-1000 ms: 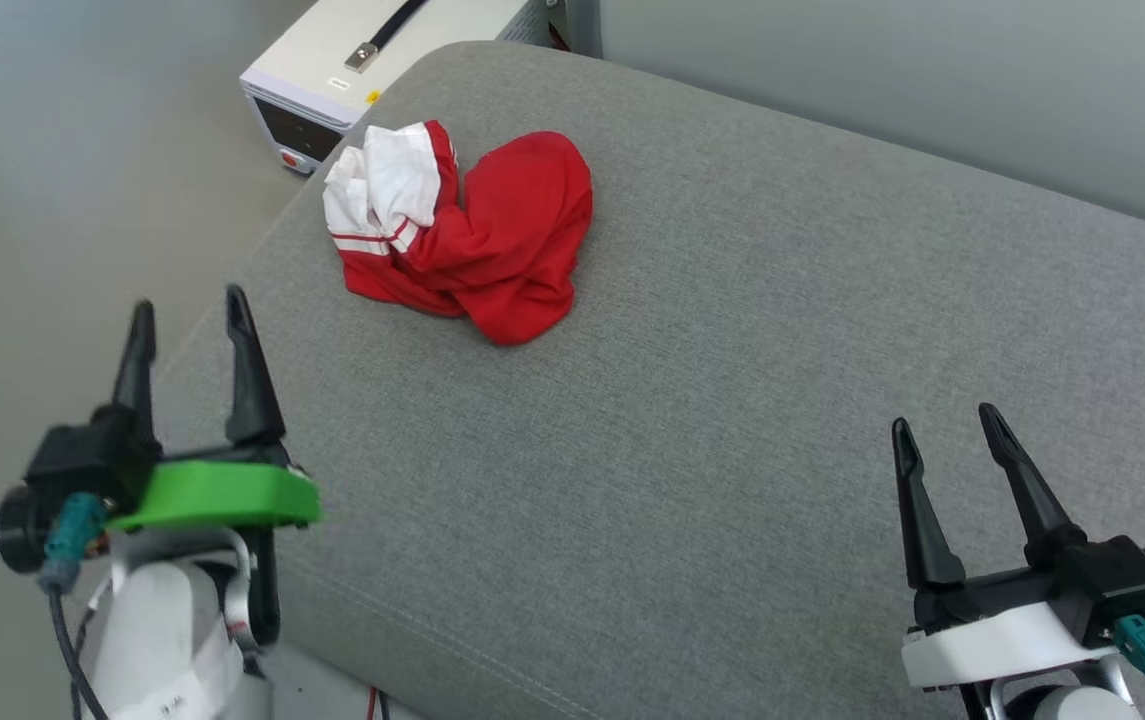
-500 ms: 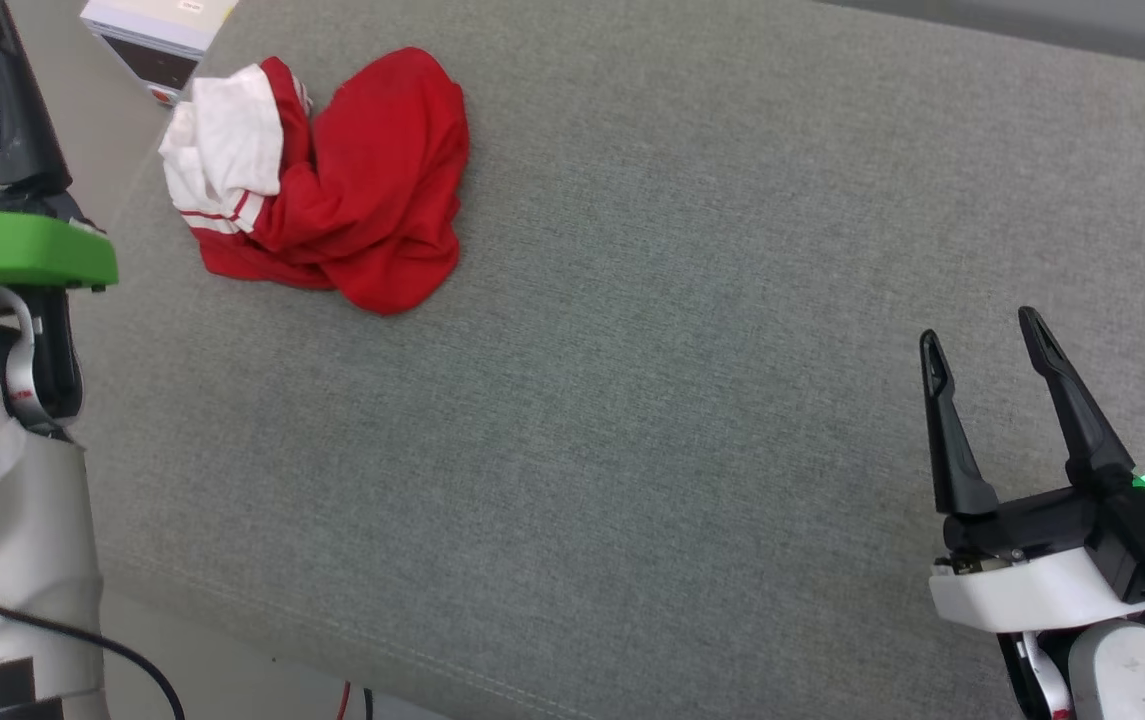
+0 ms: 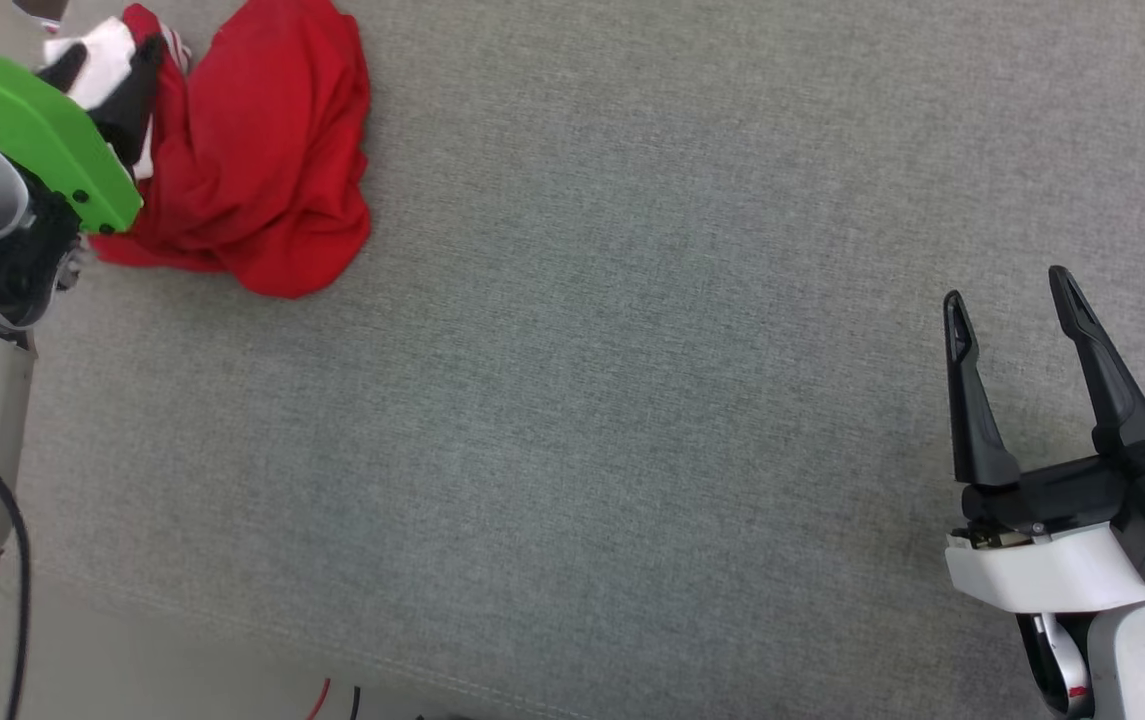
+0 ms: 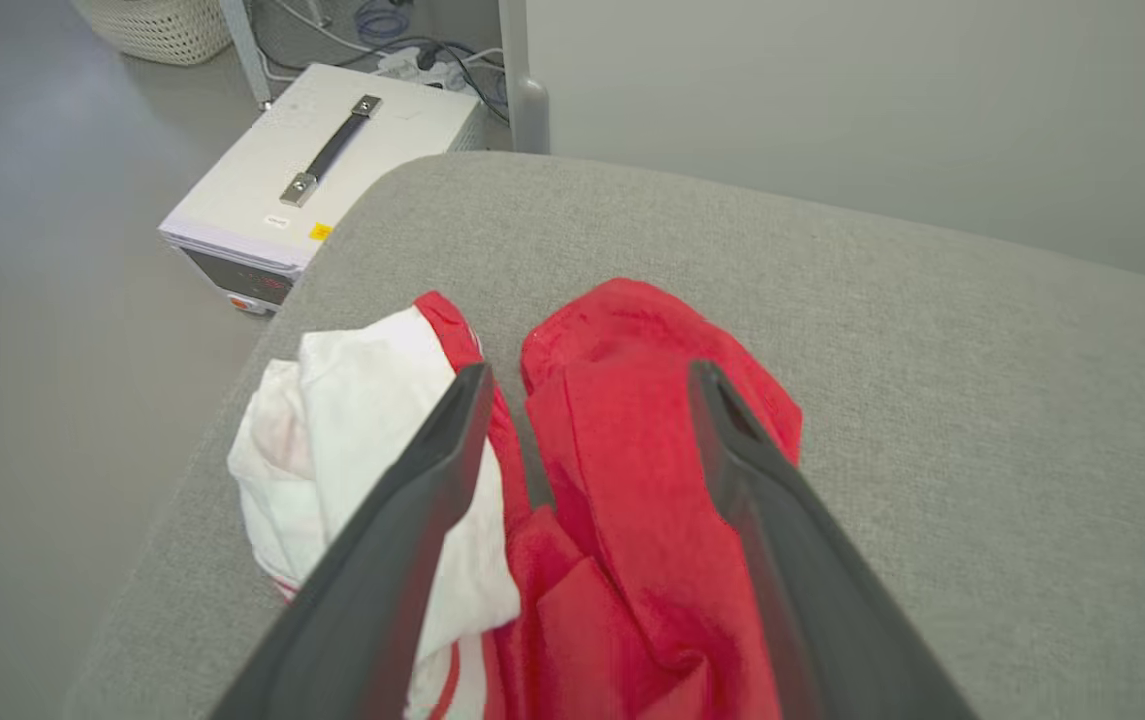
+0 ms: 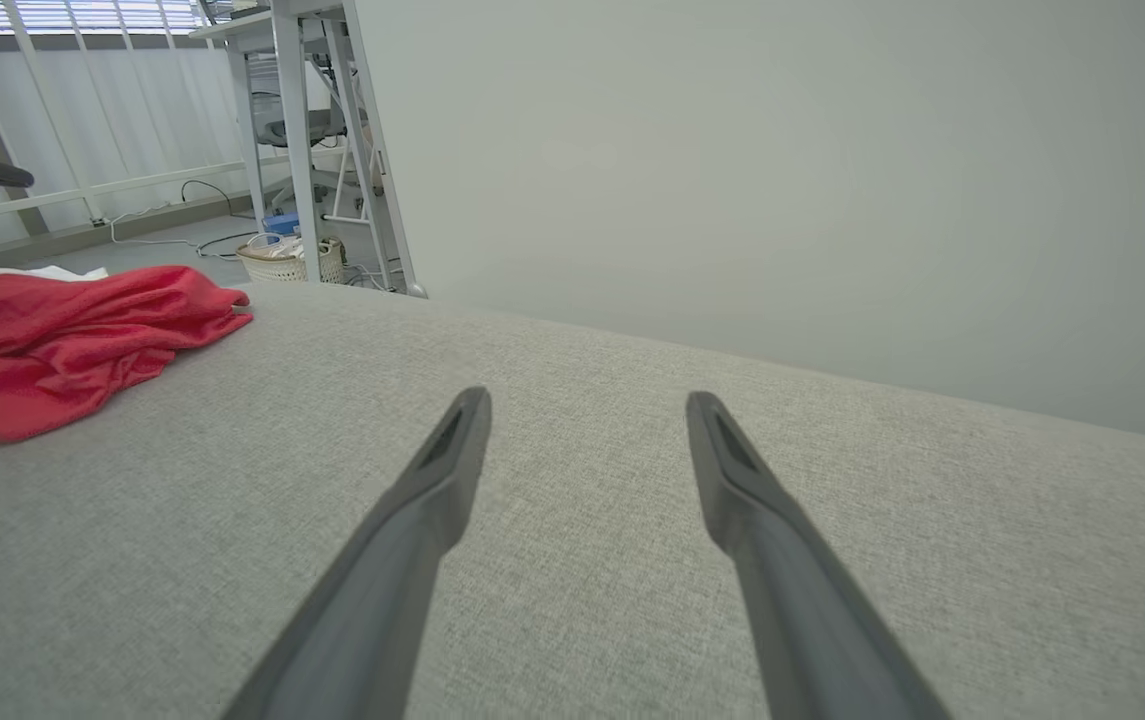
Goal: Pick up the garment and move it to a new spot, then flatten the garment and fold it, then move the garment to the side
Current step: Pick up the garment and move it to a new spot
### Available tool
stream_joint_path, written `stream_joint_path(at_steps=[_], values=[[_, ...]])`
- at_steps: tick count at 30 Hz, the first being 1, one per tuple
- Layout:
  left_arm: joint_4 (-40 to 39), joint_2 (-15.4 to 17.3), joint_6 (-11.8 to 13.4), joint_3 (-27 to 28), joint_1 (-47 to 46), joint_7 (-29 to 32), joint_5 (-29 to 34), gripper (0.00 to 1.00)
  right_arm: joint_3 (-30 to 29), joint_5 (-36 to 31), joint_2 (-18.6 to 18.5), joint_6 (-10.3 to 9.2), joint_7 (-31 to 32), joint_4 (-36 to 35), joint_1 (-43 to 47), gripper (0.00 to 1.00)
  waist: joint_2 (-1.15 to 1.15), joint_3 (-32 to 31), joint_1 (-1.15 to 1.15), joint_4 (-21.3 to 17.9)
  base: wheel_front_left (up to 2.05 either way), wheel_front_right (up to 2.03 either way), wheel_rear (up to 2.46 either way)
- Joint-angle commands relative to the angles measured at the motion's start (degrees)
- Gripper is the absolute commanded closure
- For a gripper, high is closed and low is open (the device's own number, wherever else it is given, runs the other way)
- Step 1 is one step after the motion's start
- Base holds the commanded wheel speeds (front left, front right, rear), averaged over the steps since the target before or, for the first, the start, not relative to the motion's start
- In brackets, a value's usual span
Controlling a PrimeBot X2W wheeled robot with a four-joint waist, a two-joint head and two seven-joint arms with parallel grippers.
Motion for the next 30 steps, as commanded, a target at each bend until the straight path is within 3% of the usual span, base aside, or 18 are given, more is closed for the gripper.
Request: stream_joint_path(at_steps=[1,6,11,21,22,23,24,30], values=[[0.36,1.43,-0.16,-1.52,-1.44,3.03,-1.80,0.00,-0.04,-0.35,-0.31,-0.04,-0.26,-0.39,-0.81,0.00,0.00,0.92,-0.01,-0.82,0.00,0.00,0.00],[1.32,4.91,-0.16,-9.88,-2.76,15.49,-5.68,0.00,0.03,-0.41,-0.49,-0.04,-0.26,-0.58,-1.25,0.00,0.00,1.89,-0.01,-1.70,0.00,0.00,0.00],[3.27,6.45,-0.16,-19.04,-3.75,21.13,-3.00,0.00,0.54,-0.50,-0.48,-0.04,-0.26,-0.58,-1.86,0.00,0.00,3.12,-0.01,-2.64,0.00,0.00,0.00],[9.64,3.57,-0.16,-28.79,-3.13,21.52,-5.73,0.00,1.30,-0.22,0.15,-0.04,-0.26,-0.11,-3.10,0.00,0.00,4.72,-0.01,-5.20,0.00,0.00,0.00],[9.70,3.57,-0.16,-29.60,-3.30,20.74,-5.90,0.13,1.17,-0.19,0.21,-0.04,-0.26,-0.05,-3.02,0.00,0.00,4.52,-0.01,-5.21,0.00,0.00,0.00],[9.70,3.78,-0.16,-30.25,-3.51,19.76,-5.82,0.73,1.06,-0.16,0.26,-0.04,-0.26,0.05,-2.93,0.00,0.00,4.27,-0.01,-5.18,0.00,0.00,0.00],[9.77,4.09,-0.16,-31.29,-3.60,19.18,-5.85,1.00,0.96,-0.12,0.33,-0.04,-0.26,0.21,-2.80,0.00,0.00,3.85,-0.01,-5.13,0.00,0.00,0.00],[9.15,5.62,-0.16,-34.76,-5.30,11.91,-6.13,1.00,0.75,0.13,1.03,-0.04,-0.26,0.82,-1.62,0.00,0.00,-0.16,-0.01,-4.24,0.00,0.00,0.00]])
